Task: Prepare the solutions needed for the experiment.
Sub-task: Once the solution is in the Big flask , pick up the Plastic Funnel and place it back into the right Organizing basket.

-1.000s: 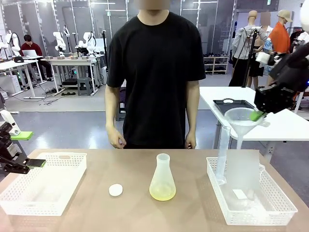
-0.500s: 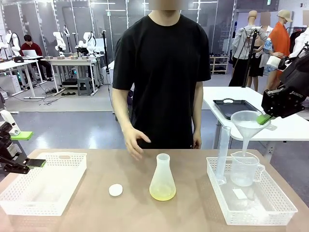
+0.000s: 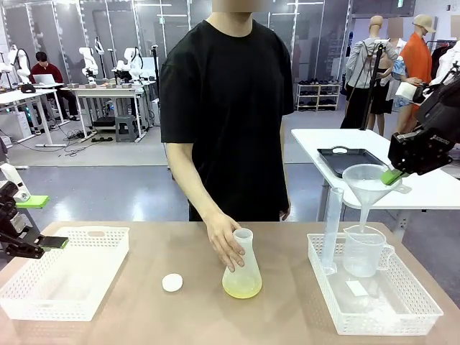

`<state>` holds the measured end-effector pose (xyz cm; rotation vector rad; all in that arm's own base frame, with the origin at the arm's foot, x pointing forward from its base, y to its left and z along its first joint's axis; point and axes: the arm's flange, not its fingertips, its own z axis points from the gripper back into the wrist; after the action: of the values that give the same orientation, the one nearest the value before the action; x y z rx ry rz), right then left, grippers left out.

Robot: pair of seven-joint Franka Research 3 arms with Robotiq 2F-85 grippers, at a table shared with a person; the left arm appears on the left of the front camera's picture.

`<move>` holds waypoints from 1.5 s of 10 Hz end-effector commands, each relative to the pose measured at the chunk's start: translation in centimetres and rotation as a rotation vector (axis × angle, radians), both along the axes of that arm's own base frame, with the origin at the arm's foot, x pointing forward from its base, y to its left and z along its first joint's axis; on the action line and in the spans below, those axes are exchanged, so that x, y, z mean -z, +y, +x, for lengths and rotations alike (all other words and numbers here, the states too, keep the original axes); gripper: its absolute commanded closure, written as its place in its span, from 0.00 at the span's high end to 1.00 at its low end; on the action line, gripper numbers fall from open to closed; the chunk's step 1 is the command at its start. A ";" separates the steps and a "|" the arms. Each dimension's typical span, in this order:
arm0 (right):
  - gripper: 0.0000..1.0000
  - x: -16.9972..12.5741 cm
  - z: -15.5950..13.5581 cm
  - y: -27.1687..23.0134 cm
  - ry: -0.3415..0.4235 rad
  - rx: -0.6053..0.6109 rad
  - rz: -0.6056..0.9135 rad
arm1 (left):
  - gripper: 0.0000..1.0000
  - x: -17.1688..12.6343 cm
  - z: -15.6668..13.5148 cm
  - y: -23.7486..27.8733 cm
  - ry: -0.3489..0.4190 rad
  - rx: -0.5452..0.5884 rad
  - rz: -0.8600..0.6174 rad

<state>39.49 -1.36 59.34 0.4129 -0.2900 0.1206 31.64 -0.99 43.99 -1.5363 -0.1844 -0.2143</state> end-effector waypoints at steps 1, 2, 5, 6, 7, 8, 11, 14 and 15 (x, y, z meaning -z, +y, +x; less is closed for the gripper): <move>0.04 2.8 1.8 -0.4 0.122 0.040 0.089 | 1.00 -0.2 -0.1 0.0 -0.006 0.002 -0.006; 0.04 4.9 2.6 -0.7 0.185 0.056 0.119 | 1.00 -0.2 -0.1 0.0 -0.006 0.002 -0.006; 0.04 10.5 4.0 -0.9 0.305 0.119 0.114 | 1.00 -0.2 -0.1 0.0 -0.006 0.002 -0.006; 0.04 12.3 4.8 -1.2 0.319 0.145 0.108 | 1.00 -0.2 -0.1 0.0 -0.006 0.002 -0.006; 0.04 13.7 5.6 -1.8 0.339 0.182 0.082 | 1.00 -0.2 -0.1 0.0 -0.006 0.002 -0.006; 0.04 14.9 6.1 -2.1 0.385 0.198 0.097 | 1.00 -0.2 -0.1 0.0 -0.006 0.002 -0.006; 0.04 17.7 7.1 -2.2 0.473 0.229 0.034 | 1.00 -0.2 -0.1 0.0 -0.006 0.002 -0.006; 0.04 18.8 7.4 -2.2 0.516 0.256 -0.013 | 1.00 -0.2 -0.1 0.0 -0.006 0.002 -0.006; 0.04 18.9 7.5 -2.2 0.527 0.266 -0.008 | 1.00 -0.2 -0.1 0.0 -0.006 0.002 -0.006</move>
<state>46.34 -3.62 39.80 0.4108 0.1562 -0.2082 31.64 -0.99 43.99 -1.5362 -0.1845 -0.2144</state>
